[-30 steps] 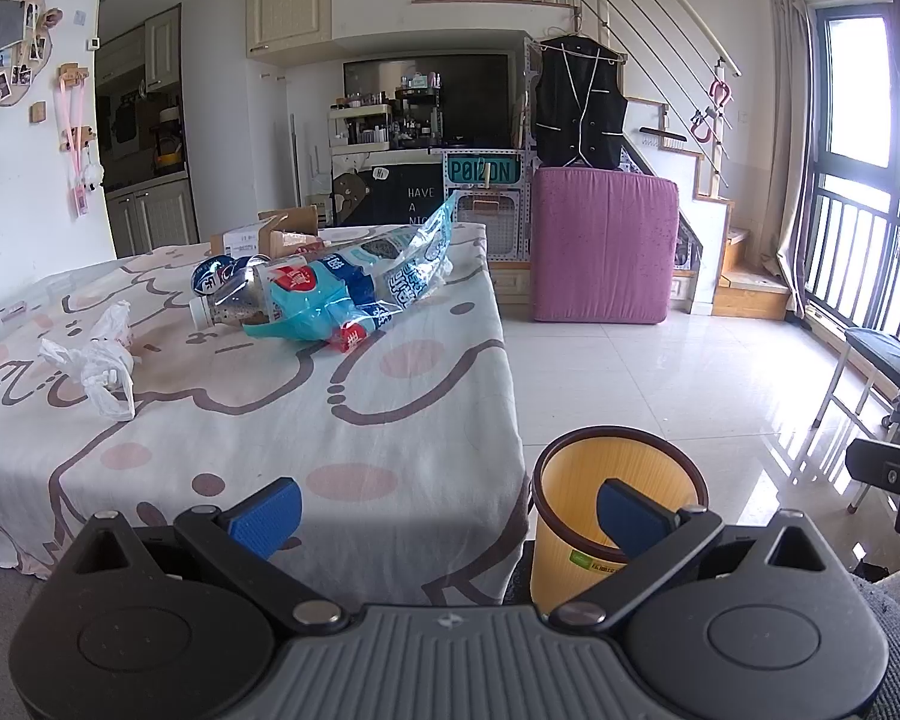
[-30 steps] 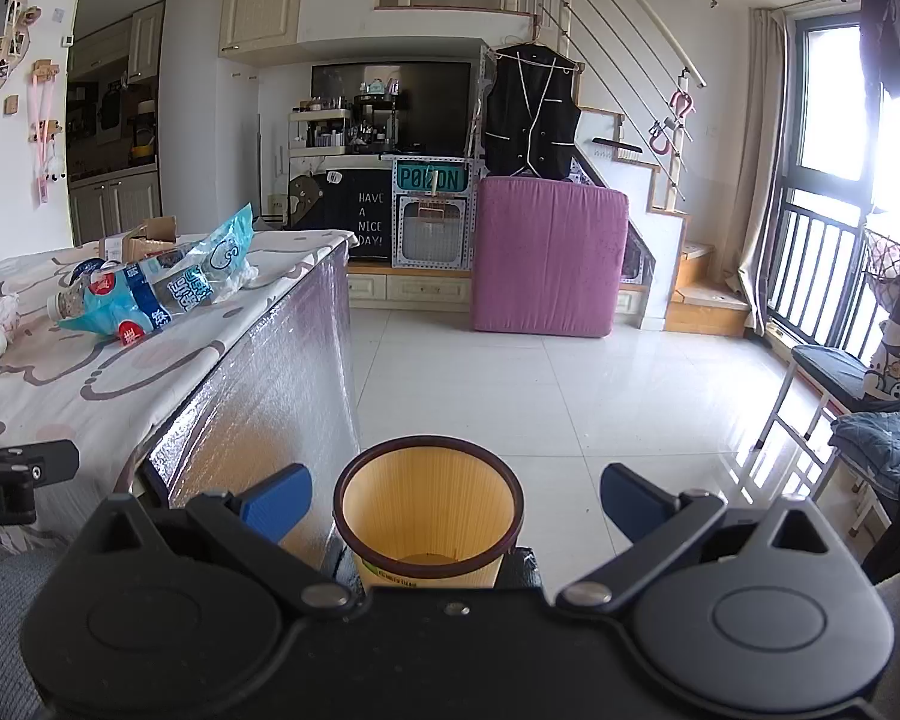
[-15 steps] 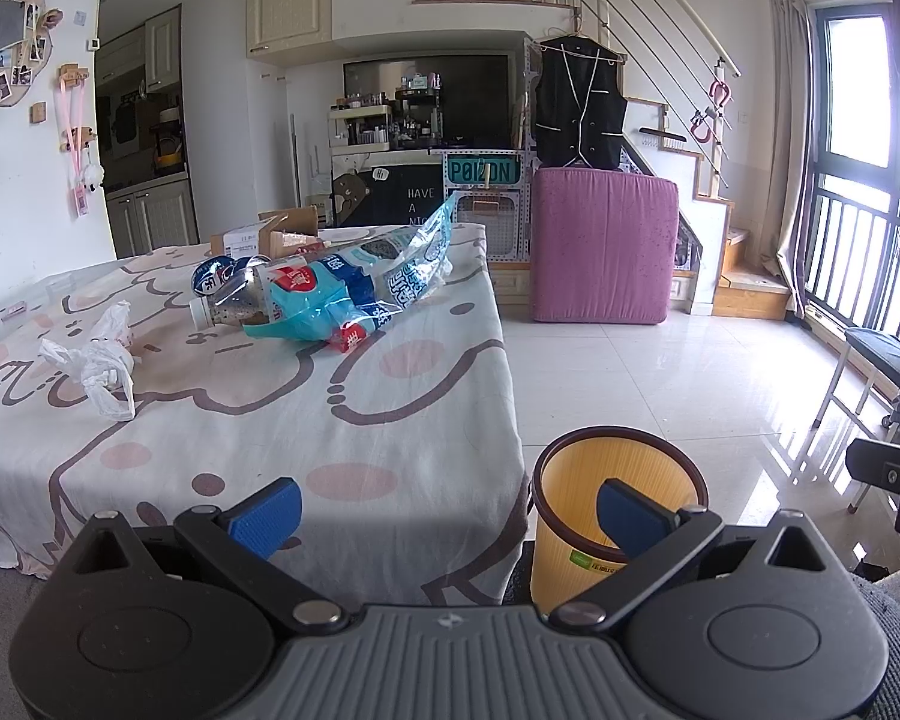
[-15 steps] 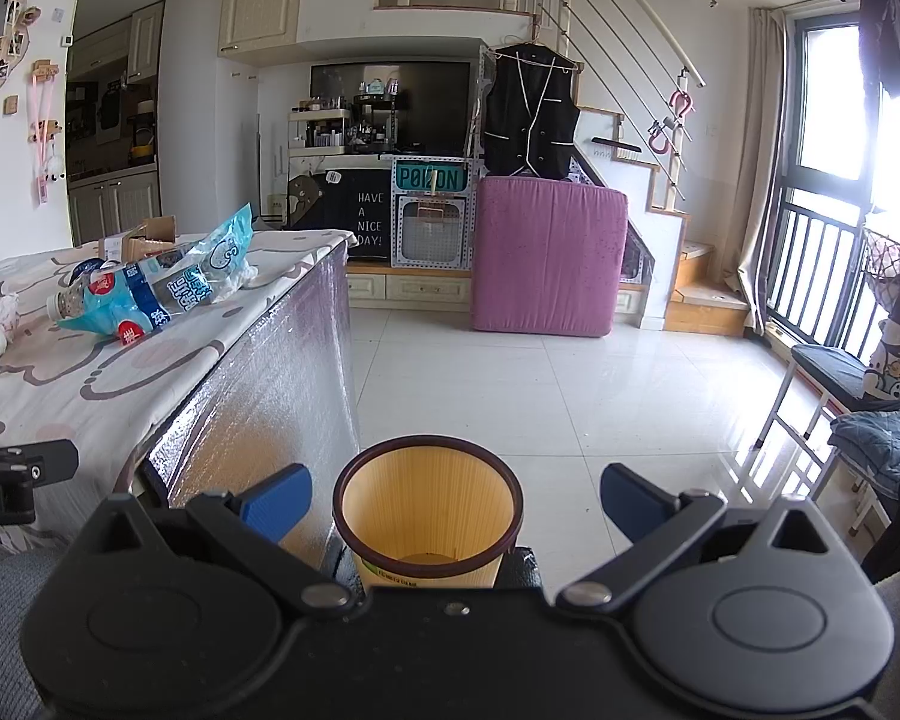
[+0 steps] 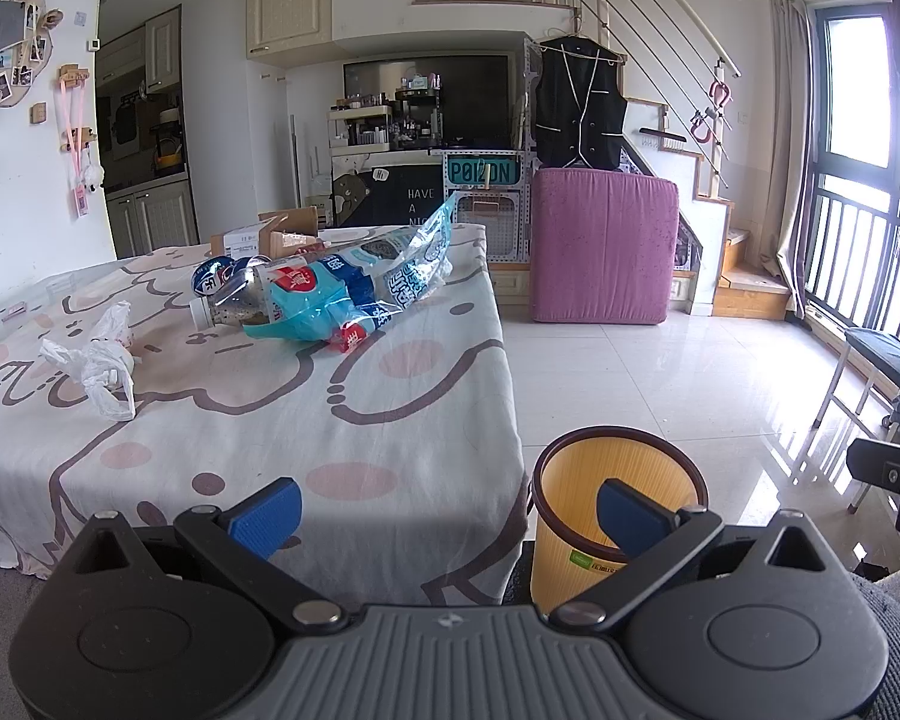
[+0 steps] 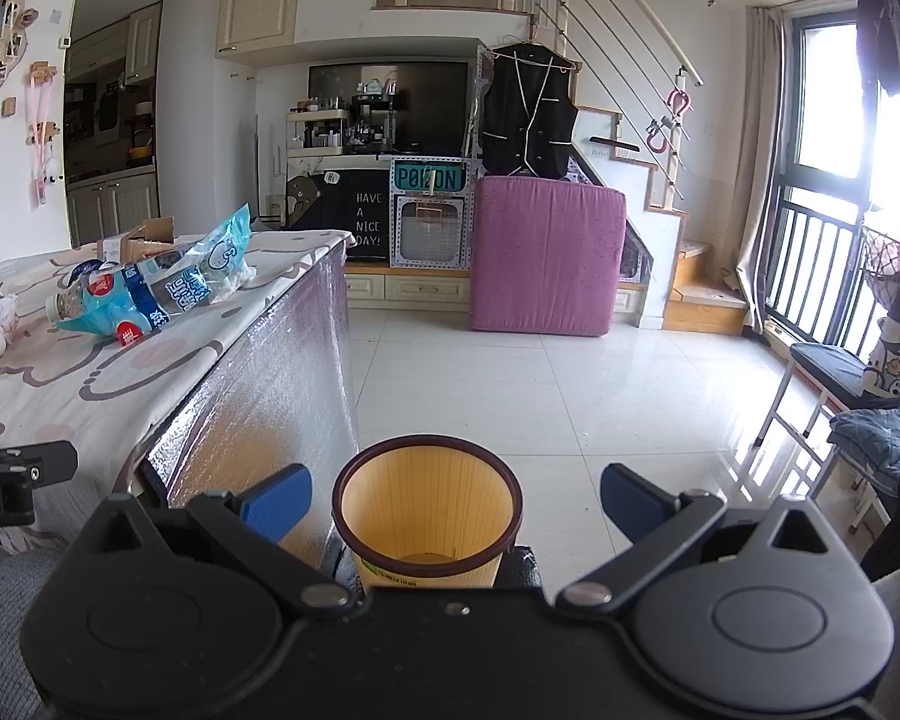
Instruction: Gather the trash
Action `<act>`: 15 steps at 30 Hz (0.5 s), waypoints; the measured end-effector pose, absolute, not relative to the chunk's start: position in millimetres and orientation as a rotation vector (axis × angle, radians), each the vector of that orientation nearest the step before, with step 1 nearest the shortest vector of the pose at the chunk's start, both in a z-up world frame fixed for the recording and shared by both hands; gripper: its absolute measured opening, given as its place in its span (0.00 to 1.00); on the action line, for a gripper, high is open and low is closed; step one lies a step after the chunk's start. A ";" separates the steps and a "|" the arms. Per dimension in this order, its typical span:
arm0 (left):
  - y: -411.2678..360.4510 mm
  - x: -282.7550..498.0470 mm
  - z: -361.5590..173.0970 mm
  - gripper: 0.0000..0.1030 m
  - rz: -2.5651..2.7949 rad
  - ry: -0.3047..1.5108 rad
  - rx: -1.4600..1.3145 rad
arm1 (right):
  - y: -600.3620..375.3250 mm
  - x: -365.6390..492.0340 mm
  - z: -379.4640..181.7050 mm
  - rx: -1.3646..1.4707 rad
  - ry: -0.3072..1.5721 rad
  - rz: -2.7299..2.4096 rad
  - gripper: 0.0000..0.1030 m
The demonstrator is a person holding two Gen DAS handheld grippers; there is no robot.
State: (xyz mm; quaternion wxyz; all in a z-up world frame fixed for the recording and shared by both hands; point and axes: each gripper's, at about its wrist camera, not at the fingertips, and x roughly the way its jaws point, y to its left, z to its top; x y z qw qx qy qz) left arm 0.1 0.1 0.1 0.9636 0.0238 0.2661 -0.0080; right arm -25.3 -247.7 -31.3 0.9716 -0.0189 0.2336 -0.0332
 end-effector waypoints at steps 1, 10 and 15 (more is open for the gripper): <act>0.1 0.1 0.1 1.00 -0.017 0.539 0.048 | -247.6 -25.3 -31.2 -0.038 0.472 -0.067 1.00; 0.0 -0.3 0.2 1.00 -0.014 0.539 0.045 | -245.9 -23.4 -31.6 -0.041 0.470 -0.067 1.00; 1.4 -0.5 -1.6 1.00 -0.005 0.535 0.033 | -243.9 -26.1 -30.3 -0.045 0.468 -0.054 1.00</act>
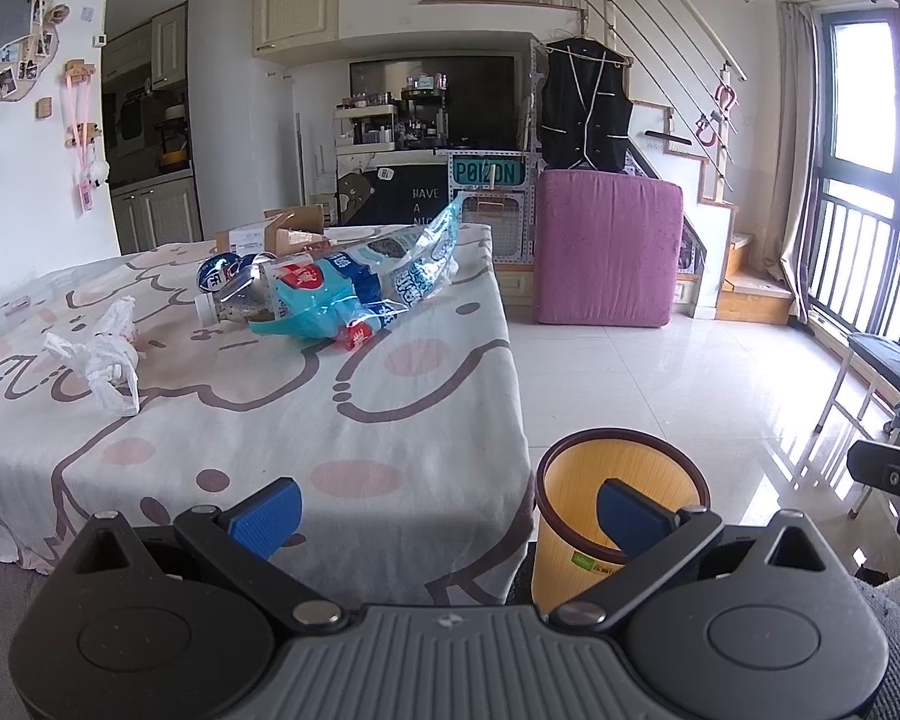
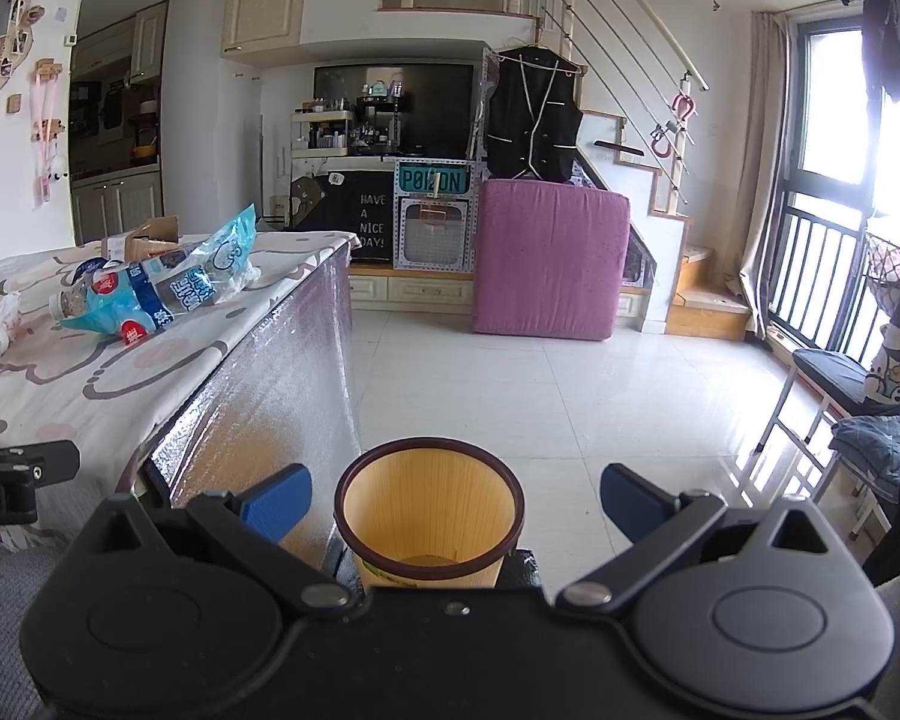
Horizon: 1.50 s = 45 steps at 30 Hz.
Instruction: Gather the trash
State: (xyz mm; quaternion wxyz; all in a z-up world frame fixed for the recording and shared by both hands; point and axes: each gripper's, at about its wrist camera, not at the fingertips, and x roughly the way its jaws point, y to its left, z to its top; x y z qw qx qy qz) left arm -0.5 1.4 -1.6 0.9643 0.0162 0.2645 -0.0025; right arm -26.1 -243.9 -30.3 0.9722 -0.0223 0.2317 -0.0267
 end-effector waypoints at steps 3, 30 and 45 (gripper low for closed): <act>6.3 0.0 1.2 1.00 0.014 0.533 0.023 | -247.2 -20.9 -30.7 -0.042 0.472 -0.040 1.00; 147.0 54.4 13.1 1.00 0.374 0.482 -0.114 | -140.6 118.7 7.4 0.052 0.460 0.220 1.00; 218.6 68.2 -7.8 1.00 0.424 0.515 -0.184 | -20.1 234.6 -36.1 0.498 0.613 0.188 1.00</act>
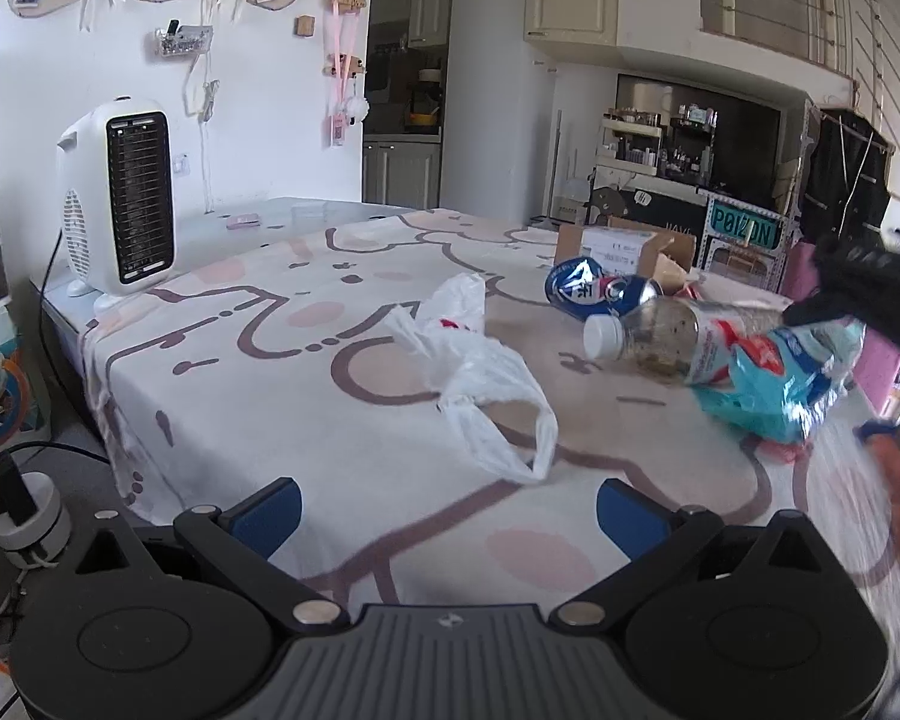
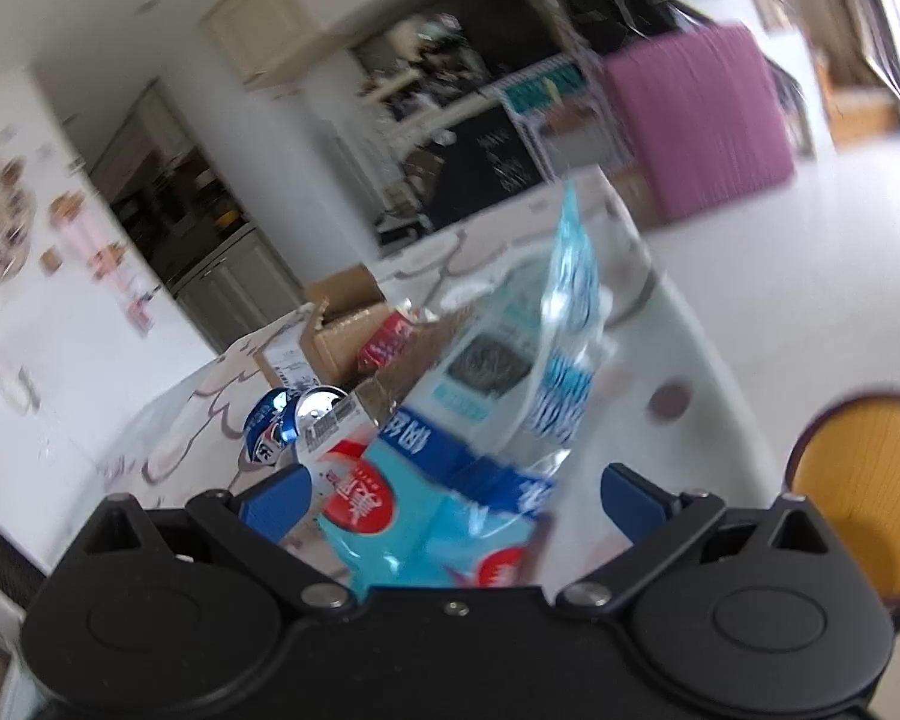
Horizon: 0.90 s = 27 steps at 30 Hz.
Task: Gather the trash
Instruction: 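Reach the right gripper to the blue-and-white plastic bag and grasp it, then grasp the white plastic bag with the left gripper while the right gripper holds the blue bag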
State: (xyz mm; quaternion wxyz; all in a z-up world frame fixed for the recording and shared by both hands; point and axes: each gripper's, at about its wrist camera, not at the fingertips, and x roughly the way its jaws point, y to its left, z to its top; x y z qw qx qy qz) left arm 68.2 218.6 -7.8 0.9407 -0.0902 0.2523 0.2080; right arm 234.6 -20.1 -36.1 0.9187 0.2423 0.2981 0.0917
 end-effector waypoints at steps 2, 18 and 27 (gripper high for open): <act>228.3 72.8 -5.5 1.00 0.405 0.504 -0.222 | -10.5 241.9 -47.7 0.571 0.637 0.156 1.00; 273.8 133.6 -3.9 1.00 0.430 0.510 -0.444 | -21.5 255.2 -66.4 0.733 0.683 0.149 0.33; 277.1 148.3 -2.7 0.98 0.444 0.463 -0.458 | -44.7 235.7 -31.6 0.487 0.670 0.346 0.19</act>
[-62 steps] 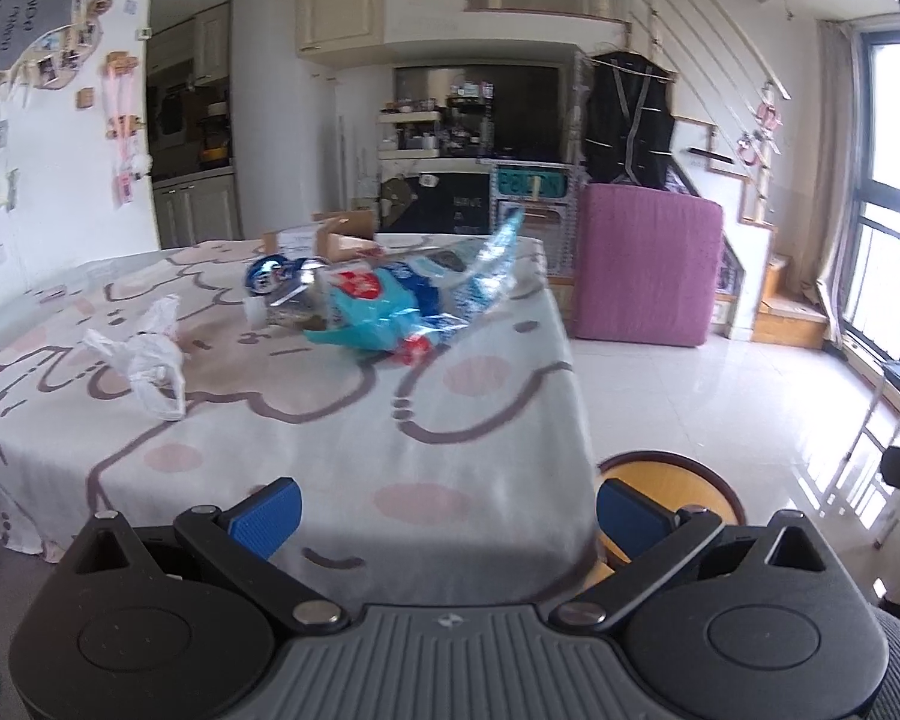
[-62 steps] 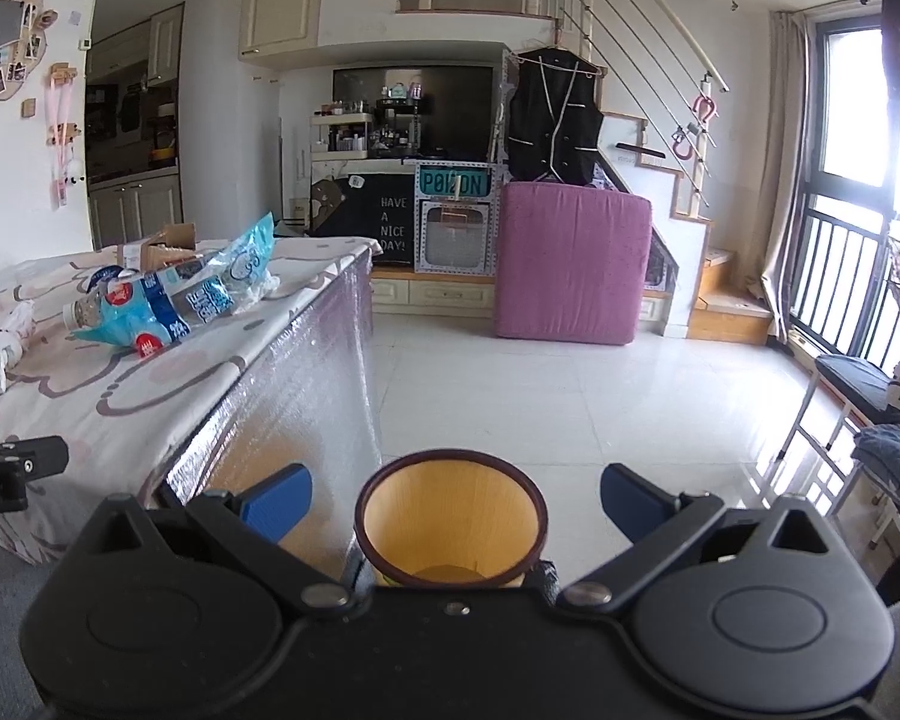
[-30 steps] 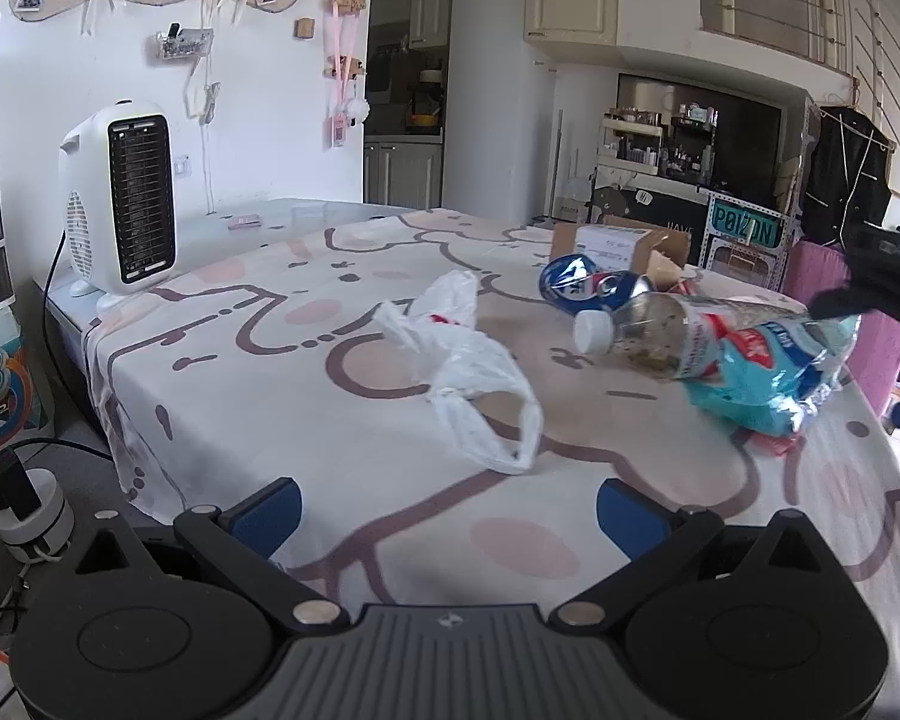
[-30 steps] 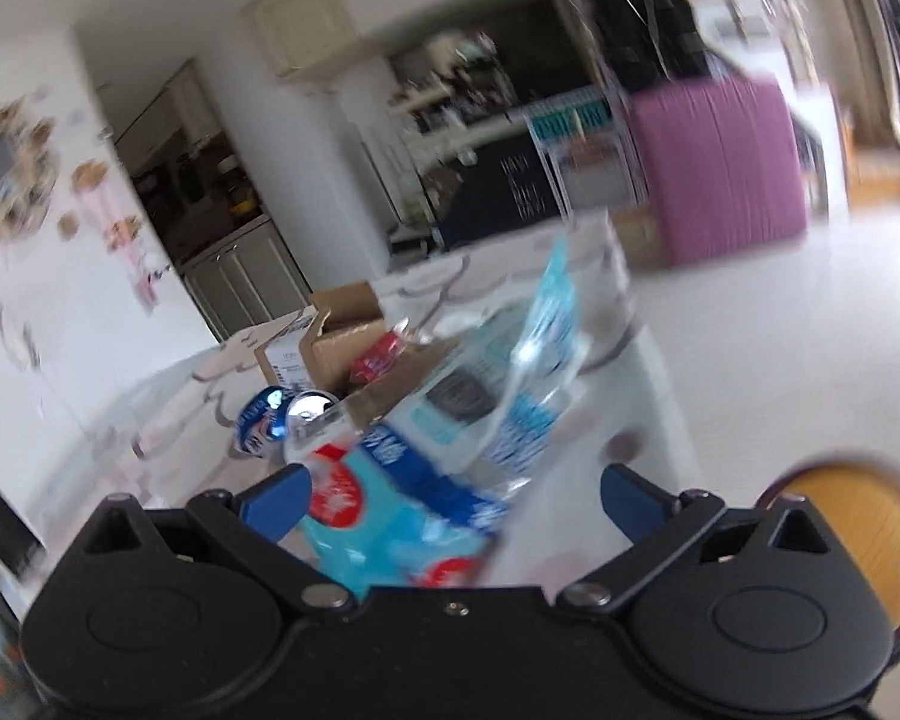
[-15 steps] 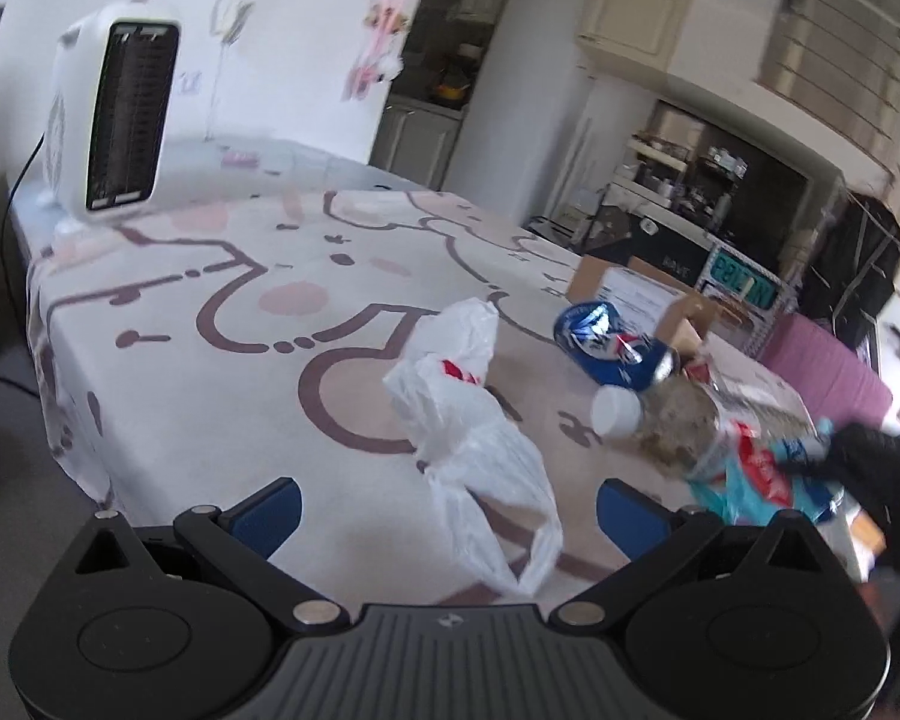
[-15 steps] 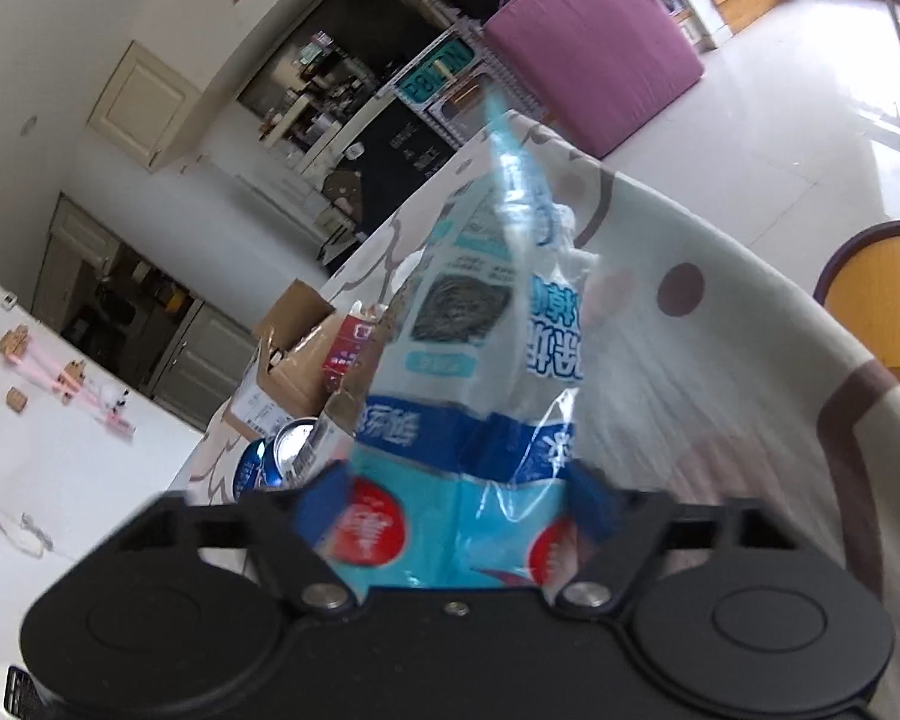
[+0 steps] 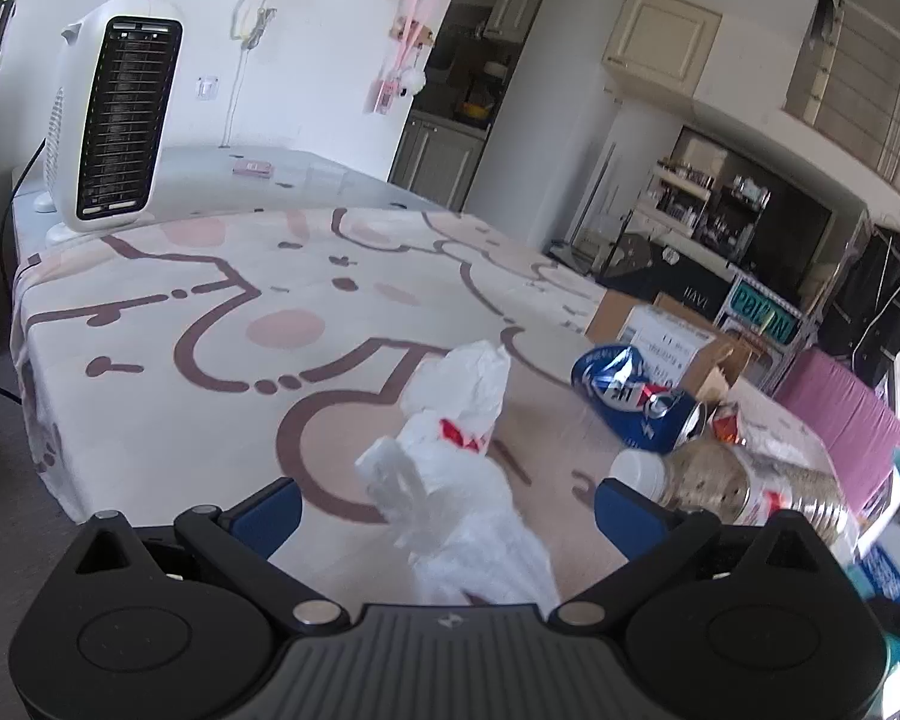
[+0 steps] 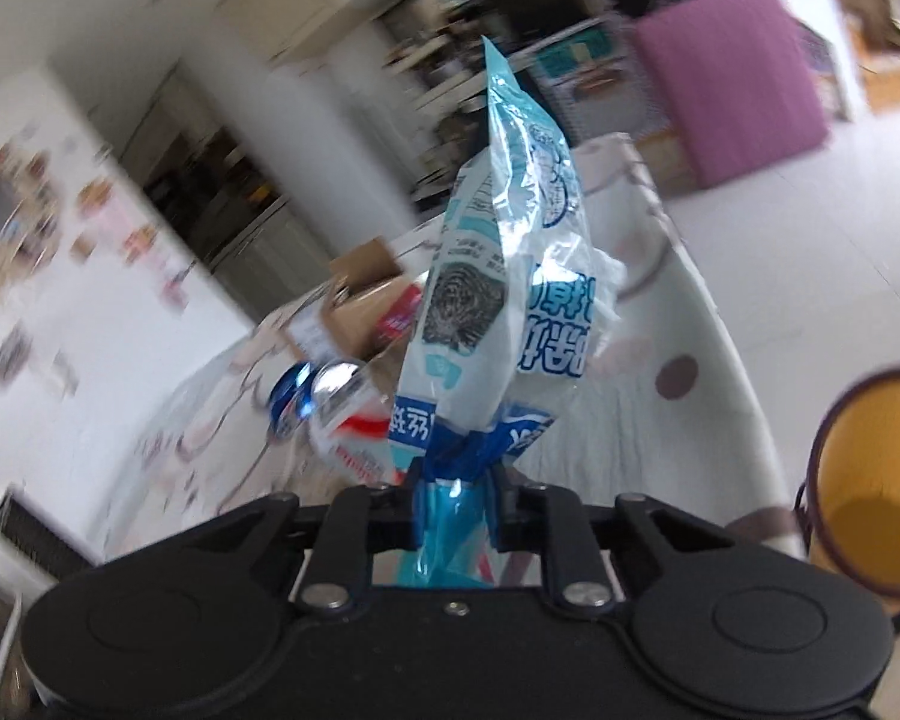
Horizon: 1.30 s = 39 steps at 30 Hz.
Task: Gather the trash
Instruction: 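Grasp the white plastic bag with the left gripper while the right gripper holds the blue bag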
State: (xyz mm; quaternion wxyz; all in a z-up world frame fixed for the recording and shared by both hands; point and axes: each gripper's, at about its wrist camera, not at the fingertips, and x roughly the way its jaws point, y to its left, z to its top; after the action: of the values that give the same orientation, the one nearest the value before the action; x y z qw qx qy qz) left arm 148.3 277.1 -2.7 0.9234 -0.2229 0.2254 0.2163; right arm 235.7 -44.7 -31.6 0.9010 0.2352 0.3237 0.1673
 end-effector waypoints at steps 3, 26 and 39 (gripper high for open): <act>276.2 152.0 -1.5 0.91 0.443 0.442 -0.457 | -56.0 232.0 -19.8 0.388 0.722 0.461 0.19; 234.3 148.3 -5.0 0.41 0.325 0.522 -0.307 | -52.6 198.9 -30.3 0.182 0.730 0.610 0.59; 194.2 119.6 11.8 0.41 0.287 0.569 -0.232 | -67.7 188.1 -29.8 0.187 0.712 0.562 0.22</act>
State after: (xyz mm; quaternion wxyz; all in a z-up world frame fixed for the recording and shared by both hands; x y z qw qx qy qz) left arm 119.6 194.2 11.8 0.9431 -0.1139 0.2790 0.1409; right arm 188.1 -67.7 -29.8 0.8947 0.0901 0.3432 0.2712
